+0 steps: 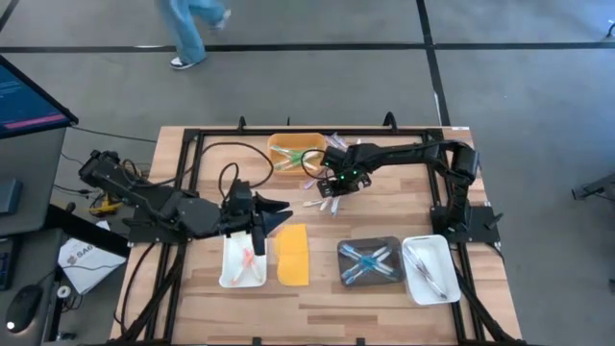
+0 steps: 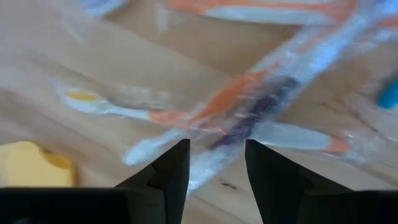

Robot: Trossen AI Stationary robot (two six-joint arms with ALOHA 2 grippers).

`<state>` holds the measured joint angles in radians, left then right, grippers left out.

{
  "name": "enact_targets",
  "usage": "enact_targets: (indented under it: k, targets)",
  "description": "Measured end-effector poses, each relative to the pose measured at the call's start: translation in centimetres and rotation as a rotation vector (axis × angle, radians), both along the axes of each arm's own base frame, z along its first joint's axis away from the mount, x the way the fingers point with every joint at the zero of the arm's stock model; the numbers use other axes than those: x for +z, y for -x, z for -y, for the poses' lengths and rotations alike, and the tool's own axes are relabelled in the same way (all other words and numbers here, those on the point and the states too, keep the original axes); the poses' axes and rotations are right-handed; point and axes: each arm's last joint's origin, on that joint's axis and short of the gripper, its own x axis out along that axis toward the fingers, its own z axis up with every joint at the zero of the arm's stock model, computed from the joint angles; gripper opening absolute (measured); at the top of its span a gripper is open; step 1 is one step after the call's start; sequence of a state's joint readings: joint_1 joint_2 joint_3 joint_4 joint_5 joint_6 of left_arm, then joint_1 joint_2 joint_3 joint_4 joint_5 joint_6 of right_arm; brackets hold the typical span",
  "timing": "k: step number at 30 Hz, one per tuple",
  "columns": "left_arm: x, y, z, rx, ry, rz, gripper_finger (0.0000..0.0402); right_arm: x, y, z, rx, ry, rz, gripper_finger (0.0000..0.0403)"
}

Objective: Pick & Place Toothbrushes
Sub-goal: Put the purple toothbrush into the right white bin

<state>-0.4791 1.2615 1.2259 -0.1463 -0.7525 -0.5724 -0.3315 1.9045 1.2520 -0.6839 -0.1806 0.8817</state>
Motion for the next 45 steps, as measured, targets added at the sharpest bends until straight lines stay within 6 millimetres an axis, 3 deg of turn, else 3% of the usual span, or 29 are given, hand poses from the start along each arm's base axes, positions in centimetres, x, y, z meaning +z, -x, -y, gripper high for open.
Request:
enact_targets:
  k: [14, 20, 24, 31, 37, 45]
  targets:
    - [0.4, 1.0, -0.3, -0.024, -0.059, -0.033, 0.0117, -0.5, 0.6, 1.6, -0.086, 0.008, -0.036, 0.0142]
    - [0.8, 1.4, -0.7, -0.015, -0.092, -0.031, 0.0117, -2.1, 0.4, 1.3, -0.071, -0.042, -0.085, 0.0139]
    - [0.9, 1.6, -0.8, -0.014, -0.100, -0.030, 0.0117, -2.2, 0.0, 0.8, -0.054, -0.041, -0.076, 0.0138]
    - [0.9, 1.7, -0.8, -0.010, -0.105, -0.036, 0.0117, -2.2, 0.3, 0.9, -0.061, -0.051, -0.105, 0.0103]
    - [0.7, 1.7, -0.8, -0.011, -0.113, -0.051, 0.0117, -1.1, 0.9, 0.5, -0.024, -0.047, -0.123, 0.0020]
    - [0.6, 1.7, -0.8, -0.037, -0.115, -0.066, 0.0117, 2.6, 2.0, 0.3, -0.044, 0.039, -0.067, 0.0012]
